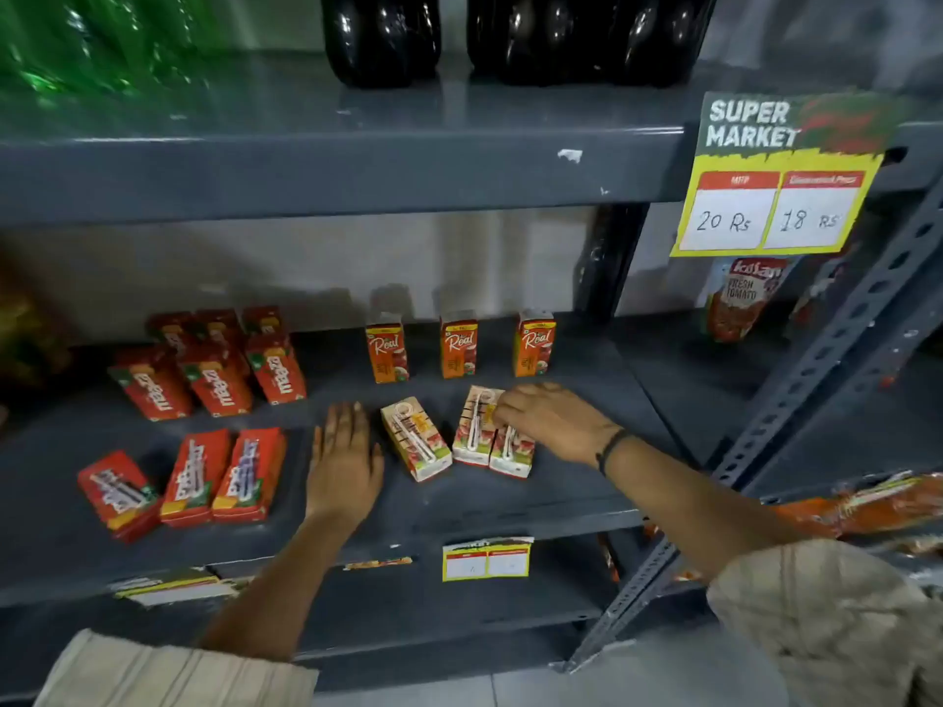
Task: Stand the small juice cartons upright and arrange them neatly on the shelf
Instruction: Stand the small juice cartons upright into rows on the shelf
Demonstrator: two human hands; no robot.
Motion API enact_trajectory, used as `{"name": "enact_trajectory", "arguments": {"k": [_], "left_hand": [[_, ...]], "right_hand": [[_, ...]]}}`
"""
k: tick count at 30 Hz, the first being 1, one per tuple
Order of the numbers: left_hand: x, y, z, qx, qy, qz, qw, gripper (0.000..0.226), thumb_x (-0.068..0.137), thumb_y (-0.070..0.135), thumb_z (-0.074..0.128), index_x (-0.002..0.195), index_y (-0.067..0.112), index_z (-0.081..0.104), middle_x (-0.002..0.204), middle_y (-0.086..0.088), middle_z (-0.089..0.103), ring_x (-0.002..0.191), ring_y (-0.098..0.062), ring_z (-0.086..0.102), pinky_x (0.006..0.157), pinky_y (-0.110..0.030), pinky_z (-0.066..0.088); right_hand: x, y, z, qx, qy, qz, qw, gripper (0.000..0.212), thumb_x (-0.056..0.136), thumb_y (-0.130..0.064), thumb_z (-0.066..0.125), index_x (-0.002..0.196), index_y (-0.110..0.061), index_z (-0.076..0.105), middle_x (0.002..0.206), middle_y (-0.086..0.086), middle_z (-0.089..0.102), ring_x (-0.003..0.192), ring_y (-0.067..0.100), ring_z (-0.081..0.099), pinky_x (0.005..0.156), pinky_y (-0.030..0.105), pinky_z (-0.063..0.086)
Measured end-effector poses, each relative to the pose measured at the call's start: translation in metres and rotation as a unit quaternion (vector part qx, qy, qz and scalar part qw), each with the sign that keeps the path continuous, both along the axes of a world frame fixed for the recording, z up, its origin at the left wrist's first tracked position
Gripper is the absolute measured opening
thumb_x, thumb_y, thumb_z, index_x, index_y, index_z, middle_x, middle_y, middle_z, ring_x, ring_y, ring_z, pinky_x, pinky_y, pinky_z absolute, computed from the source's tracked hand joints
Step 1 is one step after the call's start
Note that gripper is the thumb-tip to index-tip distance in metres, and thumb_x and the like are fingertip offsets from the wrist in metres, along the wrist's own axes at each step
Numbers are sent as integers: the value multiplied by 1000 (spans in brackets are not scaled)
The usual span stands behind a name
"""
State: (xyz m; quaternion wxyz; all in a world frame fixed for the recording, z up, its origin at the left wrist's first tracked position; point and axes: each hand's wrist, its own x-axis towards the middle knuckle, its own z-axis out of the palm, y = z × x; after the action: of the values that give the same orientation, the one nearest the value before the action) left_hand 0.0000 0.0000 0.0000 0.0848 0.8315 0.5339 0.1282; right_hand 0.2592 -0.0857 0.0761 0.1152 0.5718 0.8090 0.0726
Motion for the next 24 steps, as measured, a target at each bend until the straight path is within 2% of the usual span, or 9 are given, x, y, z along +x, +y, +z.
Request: {"name": "enact_trajectory", "arguments": {"k": [4,7,10,12,14,17,19,21,24], "left_hand": [[-2,3,-6,-14,-39,28,999,55,94,21,37,143,4,19,155,-18,17,146,-28,9,121,-43,8],[-2,3,-6,-10,-48,22,999,54,94,19,39,142,3,22,155,-18,19,145,-28,10,121,-42,9],[-1,4,-5,-6,-45,22,999,52,93,17,40,141,1,26,153,-18,23,145,-29,13,121,-44,11],[0,4,-6,-8,-46,23,999,51,93,17,41,140,1,28,153,-18,24,145,-29,15,120,-44,13],[0,6,-7,-7,-42,25,999,51,93,17,41,140,1,29,152,-18,26,144,-29,16,120,-45,15],[0,6,-8,-4,-38,28,999,50,93,17,42,138,1,32,151,-19,30,143,-30,19,119,-45,17],[1,6,-8,0,-35,27,999,49,92,17,43,138,1,34,150,-19,31,143,-31,20,119,-46,18],[1,7,-9,0,-35,27,999,49,92,17,43,137,0,35,150,-20,32,143,-32,20,119,-47,18],[1,7,-11,4,-37,27,999,48,92,16,44,136,0,36,149,-20,32,143,-32,20,118,-47,19]], "right_hand": [[5,12,2,-3,-16,40,999,45,87,-2,51,129,-16,47,132,5,51,118,26,46,97,40,40],[10,11,6,-49,-27,56,997,39,84,-7,57,121,-16,53,126,6,53,114,26,48,90,39,42],[22,3,6,-51,38,25,998,36,78,-16,65,113,-16,57,119,5,55,108,26,51,71,31,42],[33,-5,0,-6,112,-54,992,39,72,-23,70,108,-20,56,113,2,58,104,23,54,65,27,37],[38,-10,-7,94,243,-203,944,42,67,-40,72,100,-23,53,104,-1,61,94,21,60,63,25,39],[30,-8,-18,247,426,-396,775,55,57,-51,79,90,-18,50,94,3,65,83,24,64,62,26,44],[20,-6,-28,292,470,-449,701,58,58,-47,82,92,-12,50,97,8,65,87,28,64,64,30,47],[8,-8,-38,285,494,-480,667,58,61,-44,81,94,-9,49,100,11,62,89,32,64,65,34,49],[0,-14,-45,250,502,-482,673,64,63,-47,80,103,-9,47,106,12,58,95,34,62,69,40,53]]}}
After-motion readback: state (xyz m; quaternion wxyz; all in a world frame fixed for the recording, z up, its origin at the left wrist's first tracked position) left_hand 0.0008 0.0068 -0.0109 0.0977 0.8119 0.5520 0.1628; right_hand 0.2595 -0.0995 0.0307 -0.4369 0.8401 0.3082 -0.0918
